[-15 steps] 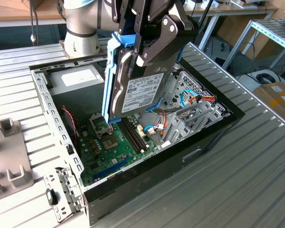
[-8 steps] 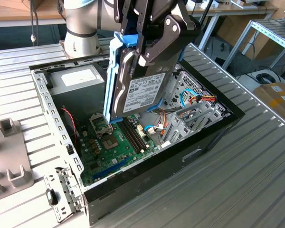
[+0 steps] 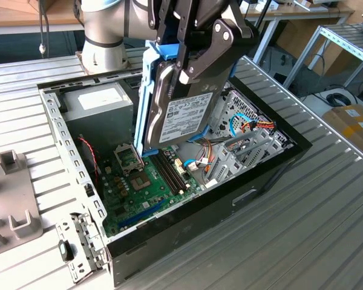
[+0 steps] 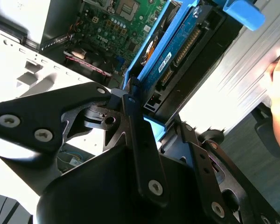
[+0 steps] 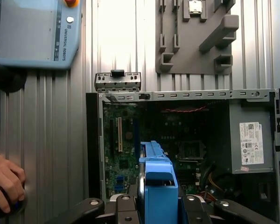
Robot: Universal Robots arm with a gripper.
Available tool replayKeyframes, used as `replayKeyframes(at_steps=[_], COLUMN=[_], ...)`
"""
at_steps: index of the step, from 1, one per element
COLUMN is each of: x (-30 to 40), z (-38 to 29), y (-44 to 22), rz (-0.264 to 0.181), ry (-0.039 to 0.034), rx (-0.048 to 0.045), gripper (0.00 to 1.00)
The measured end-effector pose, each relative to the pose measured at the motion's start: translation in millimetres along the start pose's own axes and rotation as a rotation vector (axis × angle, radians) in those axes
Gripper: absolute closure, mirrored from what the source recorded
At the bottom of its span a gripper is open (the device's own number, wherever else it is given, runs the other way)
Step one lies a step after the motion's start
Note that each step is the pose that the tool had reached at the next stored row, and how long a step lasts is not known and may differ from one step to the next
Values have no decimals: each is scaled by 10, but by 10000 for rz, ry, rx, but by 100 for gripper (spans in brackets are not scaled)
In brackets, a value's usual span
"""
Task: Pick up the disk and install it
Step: 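Pick up the disk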
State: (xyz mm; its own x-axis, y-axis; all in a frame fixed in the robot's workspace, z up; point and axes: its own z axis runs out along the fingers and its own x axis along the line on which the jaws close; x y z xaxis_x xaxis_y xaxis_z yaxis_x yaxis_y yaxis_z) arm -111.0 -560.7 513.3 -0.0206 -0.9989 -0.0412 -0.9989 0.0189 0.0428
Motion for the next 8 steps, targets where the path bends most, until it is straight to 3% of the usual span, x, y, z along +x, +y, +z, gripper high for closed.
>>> replayKeyframes(at_steps=[8], x=[0], z=[1], y=[-28], rz=[0], ry=[13], rx=[0], gripper=[63])
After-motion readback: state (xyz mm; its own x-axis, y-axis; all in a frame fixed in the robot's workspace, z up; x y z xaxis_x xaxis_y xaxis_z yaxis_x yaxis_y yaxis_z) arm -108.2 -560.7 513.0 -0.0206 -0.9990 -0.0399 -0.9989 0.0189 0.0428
